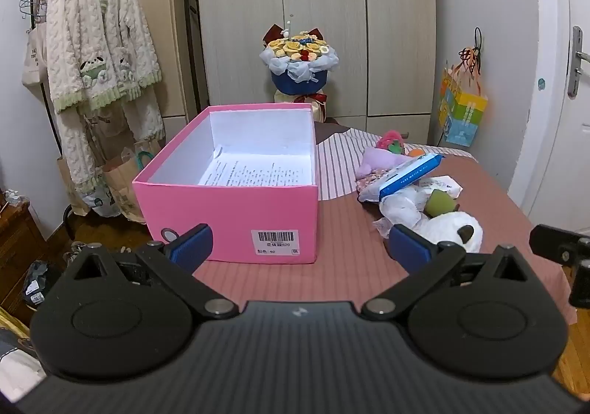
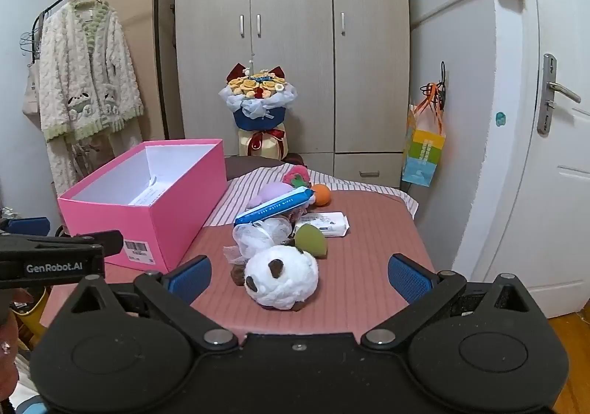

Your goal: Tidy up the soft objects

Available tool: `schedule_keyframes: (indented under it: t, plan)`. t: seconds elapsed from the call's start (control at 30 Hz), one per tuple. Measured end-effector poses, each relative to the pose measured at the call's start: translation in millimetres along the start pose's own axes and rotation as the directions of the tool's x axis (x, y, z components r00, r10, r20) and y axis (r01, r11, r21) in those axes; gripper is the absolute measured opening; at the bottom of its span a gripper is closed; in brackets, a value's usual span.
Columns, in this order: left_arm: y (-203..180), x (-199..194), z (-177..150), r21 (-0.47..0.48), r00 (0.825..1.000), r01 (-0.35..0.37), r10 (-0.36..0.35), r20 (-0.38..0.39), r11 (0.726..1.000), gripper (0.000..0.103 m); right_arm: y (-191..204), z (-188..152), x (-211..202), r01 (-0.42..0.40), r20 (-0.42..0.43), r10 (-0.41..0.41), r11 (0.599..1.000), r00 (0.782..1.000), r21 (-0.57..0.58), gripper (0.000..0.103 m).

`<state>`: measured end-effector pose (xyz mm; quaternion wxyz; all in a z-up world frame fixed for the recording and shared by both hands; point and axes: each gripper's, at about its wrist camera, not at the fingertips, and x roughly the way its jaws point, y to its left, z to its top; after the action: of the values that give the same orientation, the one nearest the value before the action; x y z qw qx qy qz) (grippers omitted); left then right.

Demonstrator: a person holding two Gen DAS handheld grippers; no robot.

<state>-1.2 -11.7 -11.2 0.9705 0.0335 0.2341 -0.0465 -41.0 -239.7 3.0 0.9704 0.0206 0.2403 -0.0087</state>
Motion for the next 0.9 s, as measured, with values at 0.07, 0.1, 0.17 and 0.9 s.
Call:
schedule_keyframes:
  t: [0.07,0.1,0.17,0.9]
  plan:
    - [-0.4,0.4,-0.7,0.001,1.0,0.0,0.0,0.002,1.0,0.103,0.0,0.1,0.0,0.0,0.0,0.0,1.0,1.0,0.0,0.103]
    - [-0.6,0.6,-0.7,0.002,1.0,0.0,0.0,0.003,1.0,0.103,0.2,-0.3,-0.1,-0.001,0.002,0.001,1.0,1.0,0.002,0.103]
    - [-0.6,0.7,-1.1,0.002,1.0,0.002,-0.002,0.003,1.0,0.103,0.2,-0.2,-0.3,0.0,0.003,0.0,1.0,1.0,0.0,0.103]
    - [-5.0,0.6,-2.4,0.002,1.0,0.006,-0.006,0.001,1.0,0.103,0.6,-0.4,-2.9,0.002,0.01,-0.002,1.0,1.0,-0.005,0.103]
